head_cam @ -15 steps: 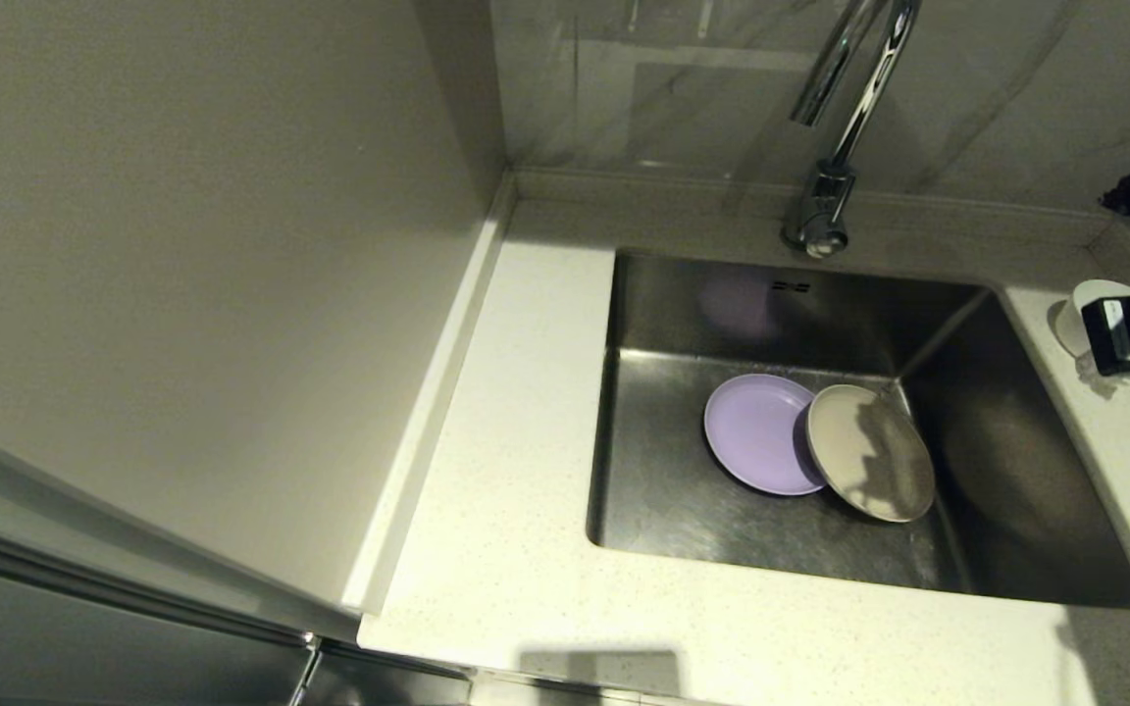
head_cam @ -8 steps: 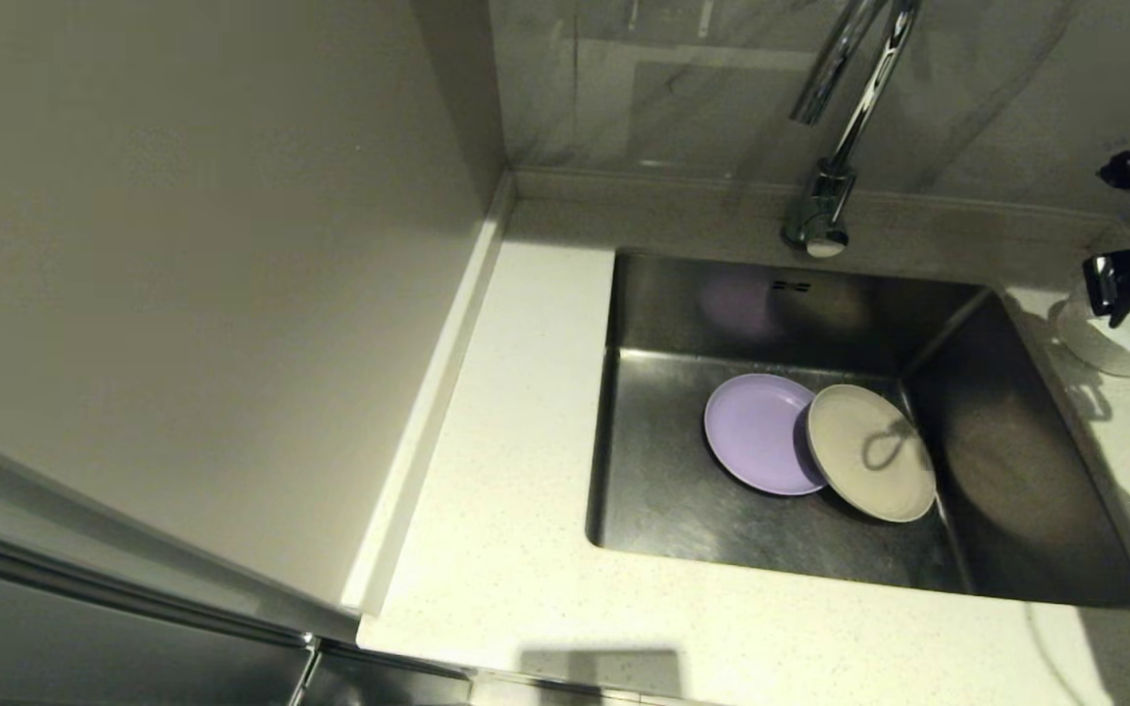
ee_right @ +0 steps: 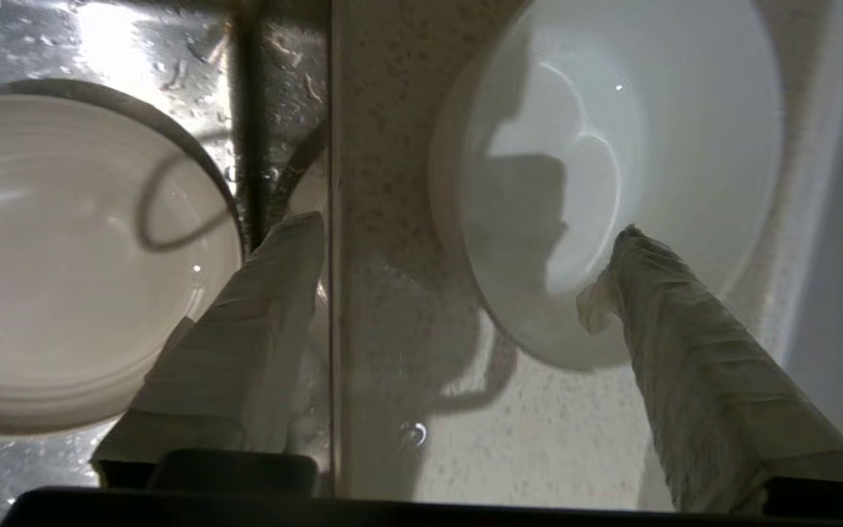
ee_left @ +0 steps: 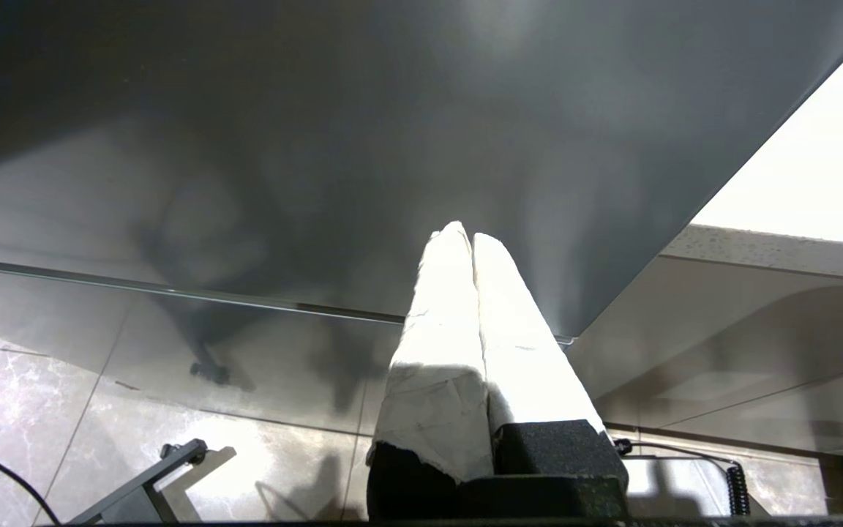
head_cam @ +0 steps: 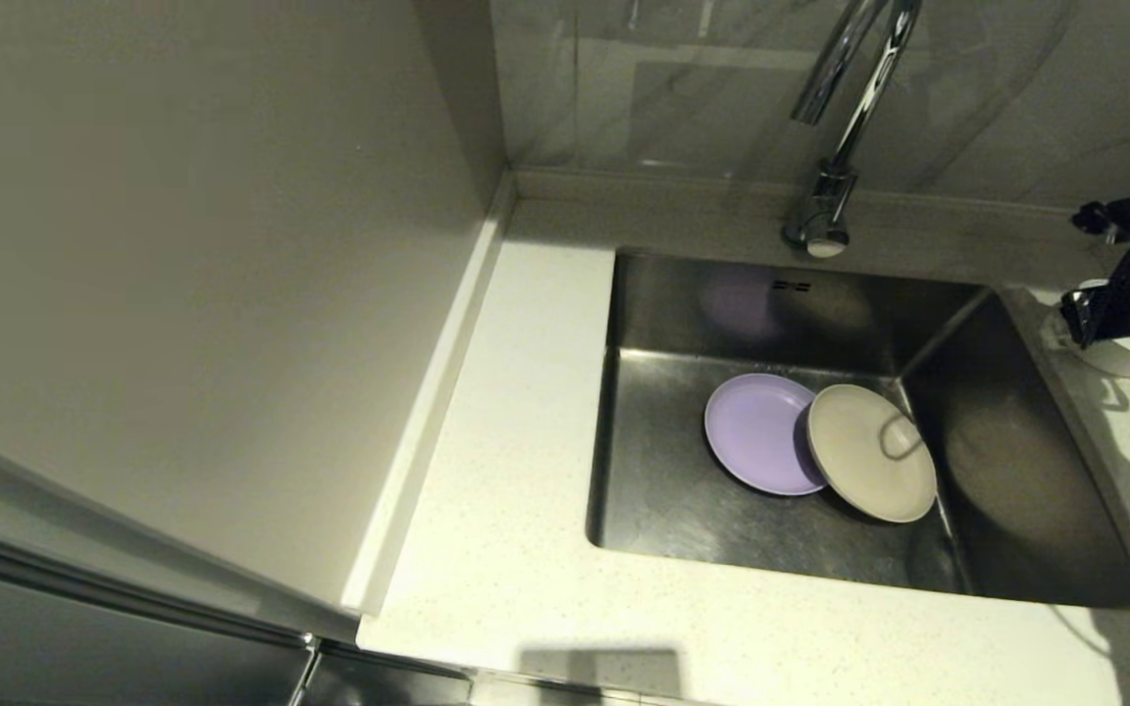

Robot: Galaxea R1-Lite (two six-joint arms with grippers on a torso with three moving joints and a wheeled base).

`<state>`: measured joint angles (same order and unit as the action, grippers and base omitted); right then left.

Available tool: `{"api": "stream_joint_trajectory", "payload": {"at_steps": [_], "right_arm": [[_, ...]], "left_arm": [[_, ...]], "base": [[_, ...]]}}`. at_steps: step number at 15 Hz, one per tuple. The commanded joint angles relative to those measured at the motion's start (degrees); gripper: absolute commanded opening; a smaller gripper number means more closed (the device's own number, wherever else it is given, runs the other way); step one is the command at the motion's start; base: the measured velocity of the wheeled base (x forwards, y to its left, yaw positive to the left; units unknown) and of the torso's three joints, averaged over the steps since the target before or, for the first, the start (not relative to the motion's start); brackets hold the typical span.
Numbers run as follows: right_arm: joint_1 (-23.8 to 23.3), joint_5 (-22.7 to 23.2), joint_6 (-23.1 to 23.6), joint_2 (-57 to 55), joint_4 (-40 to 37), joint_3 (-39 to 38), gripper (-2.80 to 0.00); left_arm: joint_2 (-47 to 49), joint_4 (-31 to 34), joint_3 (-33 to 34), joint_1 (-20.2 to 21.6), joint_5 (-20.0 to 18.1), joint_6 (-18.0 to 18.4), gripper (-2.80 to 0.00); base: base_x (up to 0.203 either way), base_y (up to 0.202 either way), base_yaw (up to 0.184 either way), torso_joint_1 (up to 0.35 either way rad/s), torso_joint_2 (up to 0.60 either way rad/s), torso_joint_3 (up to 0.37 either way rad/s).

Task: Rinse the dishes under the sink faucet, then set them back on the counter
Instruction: Put a bowl into the sink

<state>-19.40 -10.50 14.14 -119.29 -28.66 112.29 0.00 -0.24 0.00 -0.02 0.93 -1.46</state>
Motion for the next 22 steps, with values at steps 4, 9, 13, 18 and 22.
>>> {"api": "stream_joint_trajectory", "payload": {"at_steps": [4,9,13,18,22], "right_arm": [[-0.03,0.04,1.17,-3.72,3.90,0.47,0.00],[-0.03,0.68,1.71,-3.99,5.20,0.47,-2.80],[-0.03,0.83,1.77,-3.76,5.28,0.47,-2.80],[0.22,0.92,1.85,-2.98,10.68,0.47,-2.80],[2.06,4.60,2.20,0.71,10.70,-2.37,-2.80]], "left_arm": [[-0.18,-0.02,0.00,0.02,0.03,-0.03,-2.80],[-0.18,-0.02,0.00,0.02,0.03,-0.03,-2.80],[-0.18,-0.02,0.00,0.02,0.03,-0.03,-2.80],[-0.18,-0.02,0.00,0.02,0.03,-0.03,-2.80],[-0.18,-0.02,0.00,0.02,0.03,-0.03,-2.80]], "base": [[0.000,0.000,0.000,0.000,0.00,0.000],[0.000,0.000,0.000,0.000,0.00,0.000],[0.000,0.000,0.000,0.000,0.00,0.000],[0.000,0.000,0.000,0.000,0.00,0.000],[0.000,0.000,0.000,0.000,0.00,0.000]]}}
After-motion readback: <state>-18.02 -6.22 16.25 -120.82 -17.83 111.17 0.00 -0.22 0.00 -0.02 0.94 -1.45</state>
